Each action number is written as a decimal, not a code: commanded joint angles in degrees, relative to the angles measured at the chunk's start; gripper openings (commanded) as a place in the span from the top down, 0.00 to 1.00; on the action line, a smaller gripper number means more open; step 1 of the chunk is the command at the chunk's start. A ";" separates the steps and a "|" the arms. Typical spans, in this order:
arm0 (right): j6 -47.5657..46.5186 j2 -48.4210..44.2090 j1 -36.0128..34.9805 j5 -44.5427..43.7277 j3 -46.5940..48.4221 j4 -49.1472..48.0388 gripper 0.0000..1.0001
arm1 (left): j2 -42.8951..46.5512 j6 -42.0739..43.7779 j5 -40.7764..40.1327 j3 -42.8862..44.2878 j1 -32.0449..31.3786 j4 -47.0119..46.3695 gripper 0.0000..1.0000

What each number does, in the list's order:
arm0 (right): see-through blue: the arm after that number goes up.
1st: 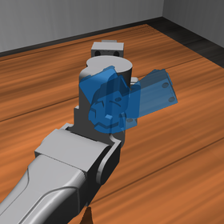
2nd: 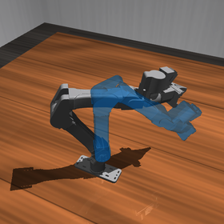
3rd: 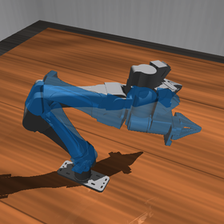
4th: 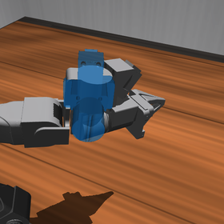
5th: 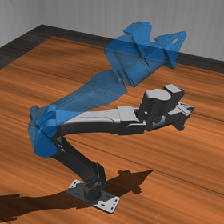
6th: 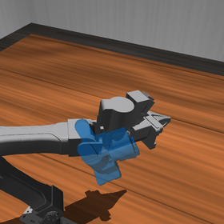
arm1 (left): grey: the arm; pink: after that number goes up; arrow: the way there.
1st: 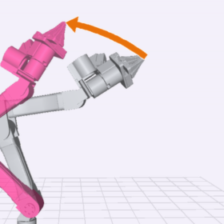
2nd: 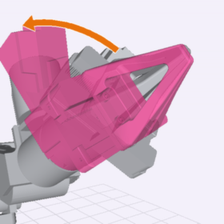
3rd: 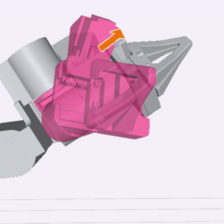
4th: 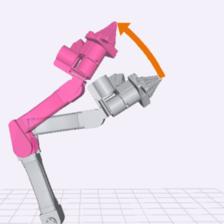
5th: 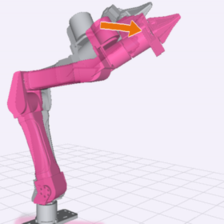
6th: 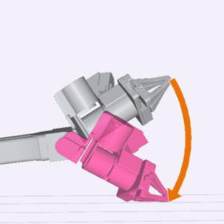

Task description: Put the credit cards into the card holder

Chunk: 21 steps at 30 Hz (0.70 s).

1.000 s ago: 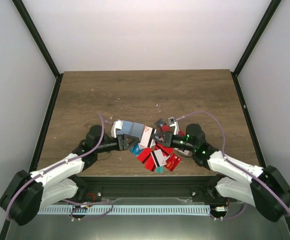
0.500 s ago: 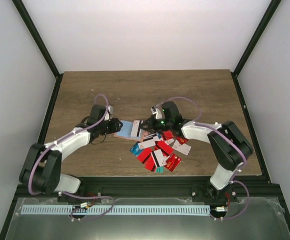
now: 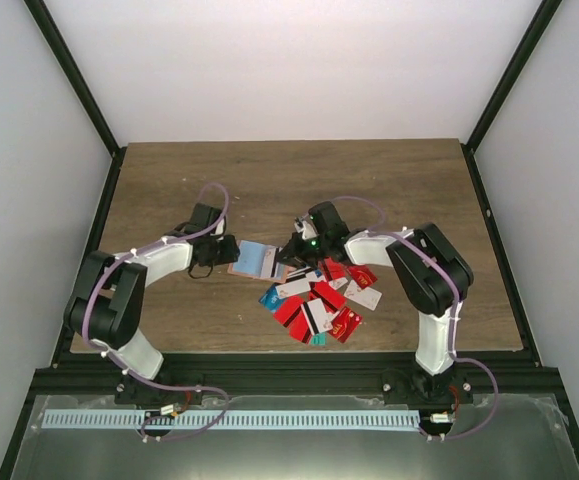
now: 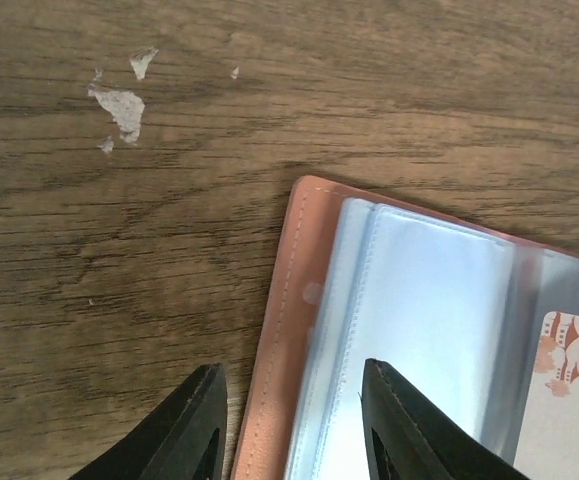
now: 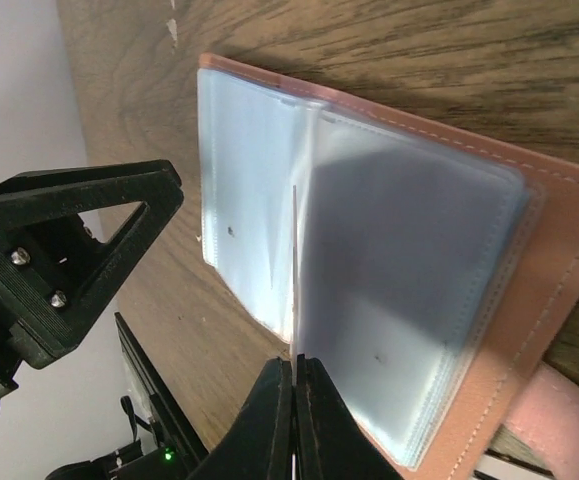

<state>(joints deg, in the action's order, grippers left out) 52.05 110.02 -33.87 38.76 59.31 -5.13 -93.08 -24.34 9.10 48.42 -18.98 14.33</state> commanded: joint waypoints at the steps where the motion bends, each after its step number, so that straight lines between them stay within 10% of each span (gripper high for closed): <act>1: -0.57 1.28 0.36 -0.40 2.22 0.96 0.99 | -1.41 1.15 -1.51 1.32 0.28 0.28 0.61; 21: 0.57 5.30 0.73 2.73 5.32 -0.70 0.99 | -3.80 1.23 -2.33 0.38 0.27 -0.24 0.65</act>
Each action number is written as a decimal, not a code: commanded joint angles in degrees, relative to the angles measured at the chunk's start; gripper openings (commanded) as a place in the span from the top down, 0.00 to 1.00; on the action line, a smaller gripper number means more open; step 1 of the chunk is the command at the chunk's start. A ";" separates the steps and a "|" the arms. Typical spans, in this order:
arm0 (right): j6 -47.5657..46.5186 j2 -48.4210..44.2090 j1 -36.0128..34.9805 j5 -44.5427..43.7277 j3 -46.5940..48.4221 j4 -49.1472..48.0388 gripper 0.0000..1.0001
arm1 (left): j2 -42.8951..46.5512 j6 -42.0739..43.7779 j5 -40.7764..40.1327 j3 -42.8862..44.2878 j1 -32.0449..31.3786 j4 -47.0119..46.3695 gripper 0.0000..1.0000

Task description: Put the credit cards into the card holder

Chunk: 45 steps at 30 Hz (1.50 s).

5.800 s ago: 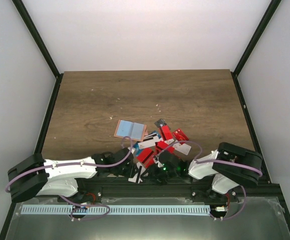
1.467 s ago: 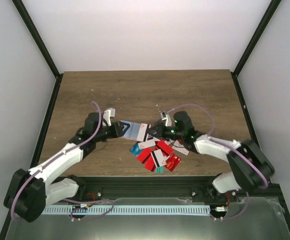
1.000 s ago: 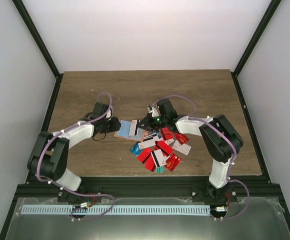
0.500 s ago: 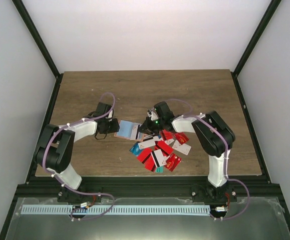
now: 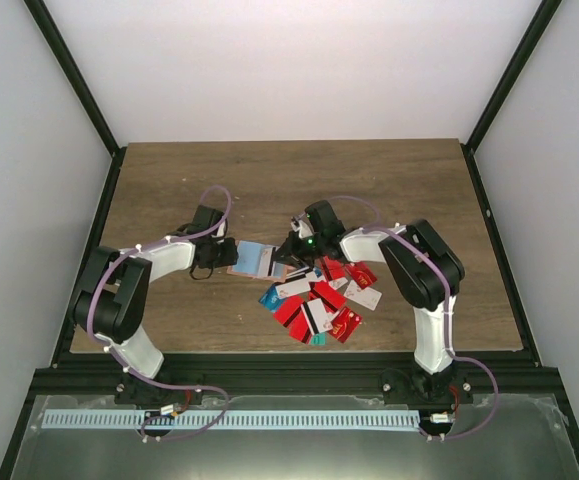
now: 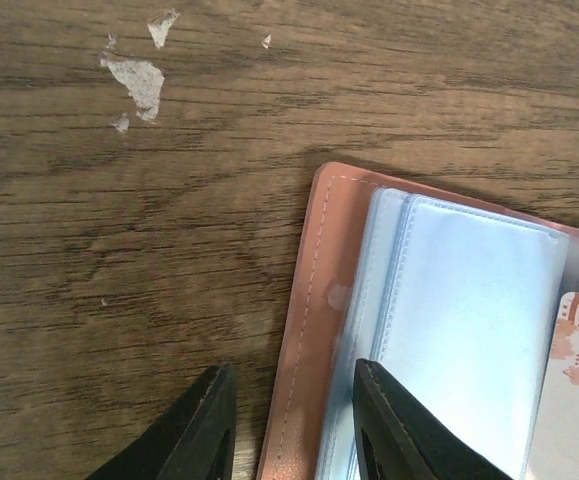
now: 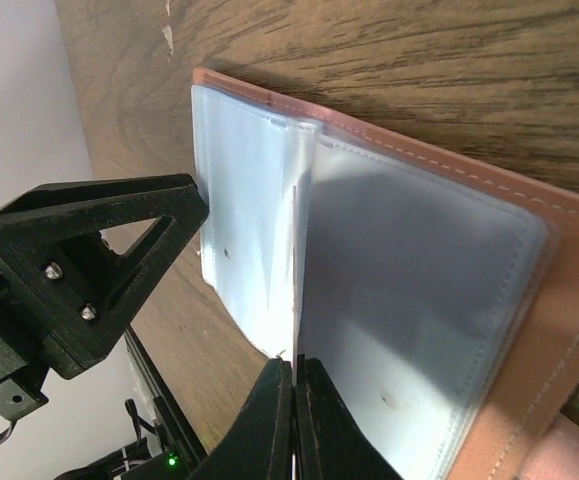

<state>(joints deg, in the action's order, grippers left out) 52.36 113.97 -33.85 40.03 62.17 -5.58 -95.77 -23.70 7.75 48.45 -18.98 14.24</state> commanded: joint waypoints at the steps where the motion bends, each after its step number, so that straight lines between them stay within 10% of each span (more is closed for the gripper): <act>1: 0.38 1.65 0.82 1.78 2.57 -0.49 0.99 | -1.09 0.61 -0.98 0.34 0.27 -0.17 0.66; 45: 6.31 10.22 2.17 10.21 7.32 -11.00 0.99 | -1.31 -0.28 0.41 -0.72 0.27 -0.88 0.63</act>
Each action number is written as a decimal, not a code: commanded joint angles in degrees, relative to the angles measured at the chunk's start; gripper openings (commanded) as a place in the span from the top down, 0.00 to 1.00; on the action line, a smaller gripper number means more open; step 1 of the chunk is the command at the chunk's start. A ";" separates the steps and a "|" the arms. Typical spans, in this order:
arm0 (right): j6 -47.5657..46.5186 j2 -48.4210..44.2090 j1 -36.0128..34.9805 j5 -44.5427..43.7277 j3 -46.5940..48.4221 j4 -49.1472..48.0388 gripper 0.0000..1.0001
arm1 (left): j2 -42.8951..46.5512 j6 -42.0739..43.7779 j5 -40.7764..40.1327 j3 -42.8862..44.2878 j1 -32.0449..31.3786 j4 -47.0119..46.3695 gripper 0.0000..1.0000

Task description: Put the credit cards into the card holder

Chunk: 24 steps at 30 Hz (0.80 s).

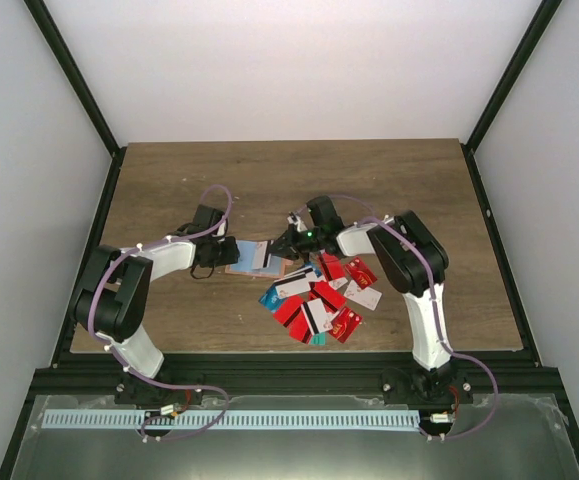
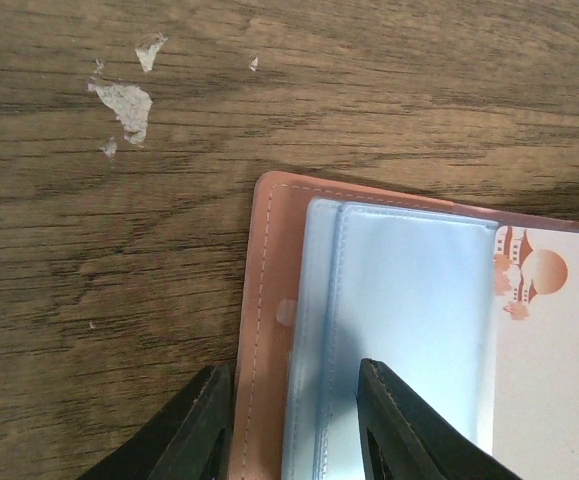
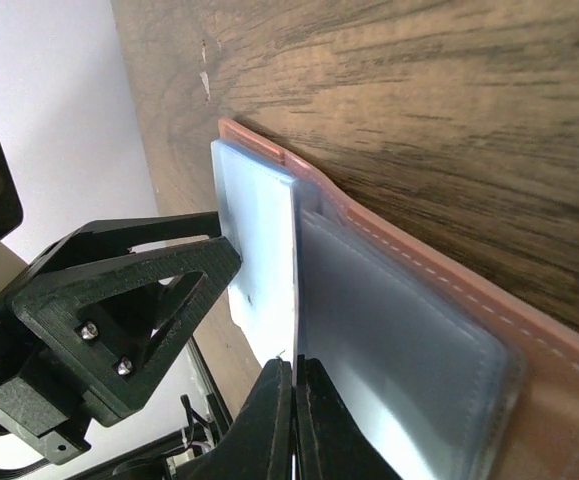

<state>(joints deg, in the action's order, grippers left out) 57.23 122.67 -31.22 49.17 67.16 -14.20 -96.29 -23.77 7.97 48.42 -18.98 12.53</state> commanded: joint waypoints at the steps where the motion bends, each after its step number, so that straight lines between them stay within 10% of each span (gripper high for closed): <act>1: 1.62 1.60 -0.54 1.17 2.41 -2.66 0.99 | -0.80 -0.22 0.20 -0.81 0.29 0.82 0.63; 24: 4.74 3.29 -3.08 1.28 2.14 -8.33 0.99 | 0.07 -0.31 0.98 -1.80 0.34 0.56 0.63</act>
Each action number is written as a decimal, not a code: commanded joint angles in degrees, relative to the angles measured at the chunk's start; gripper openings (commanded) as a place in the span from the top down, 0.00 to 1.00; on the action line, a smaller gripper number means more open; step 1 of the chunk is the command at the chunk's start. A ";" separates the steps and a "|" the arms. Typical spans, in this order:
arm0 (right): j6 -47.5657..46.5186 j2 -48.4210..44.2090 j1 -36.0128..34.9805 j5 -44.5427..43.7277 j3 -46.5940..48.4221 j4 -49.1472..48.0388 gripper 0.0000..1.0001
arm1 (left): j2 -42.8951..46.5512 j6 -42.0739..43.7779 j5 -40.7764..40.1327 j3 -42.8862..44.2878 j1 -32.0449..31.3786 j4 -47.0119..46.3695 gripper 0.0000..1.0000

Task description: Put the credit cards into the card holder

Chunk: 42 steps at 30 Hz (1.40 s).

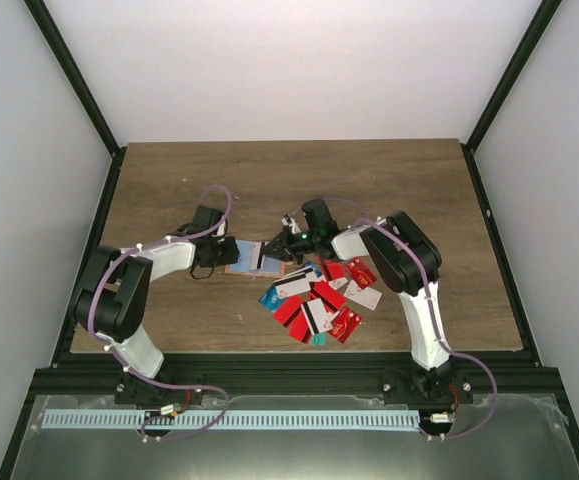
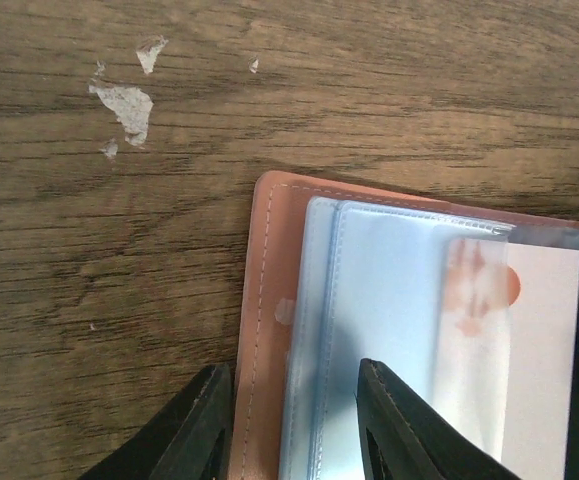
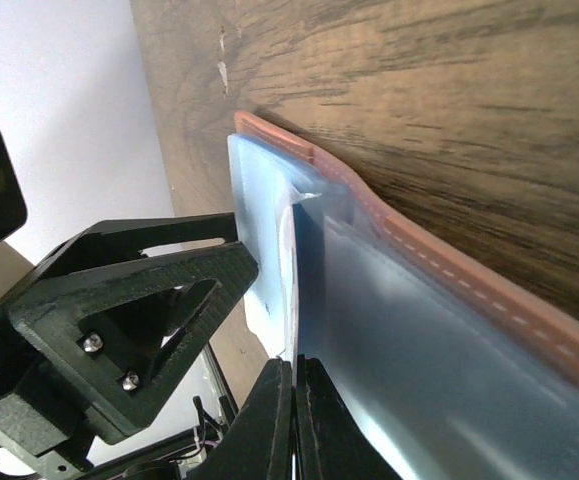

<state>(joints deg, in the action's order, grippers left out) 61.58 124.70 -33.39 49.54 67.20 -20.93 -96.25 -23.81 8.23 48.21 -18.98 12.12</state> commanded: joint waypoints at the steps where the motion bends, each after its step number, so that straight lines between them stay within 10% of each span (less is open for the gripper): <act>1: 0.38 1.51 -0.94 0.89 2.47 -1.56 0.99 | 0.11 -0.22 0.73 -1.65 0.29 0.98 0.63; 28: -2.84 7.58 -4.41 2.00 11.79 5.54 0.98 | 1.49 0.15 4.18 -2.76 0.27 -0.36 0.63; 42: -18.38 -2.39 -3.97 -7.38 14.97 27.42 0.47 | 1.40 -0.61 -0.82 -3.27 0.29 1.40 0.64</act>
<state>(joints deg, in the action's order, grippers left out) 49.50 126.74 -36.97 46.28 79.29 -2.39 -95.29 -23.88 9.06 46.63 -18.39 10.83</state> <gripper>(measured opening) 0.452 0.362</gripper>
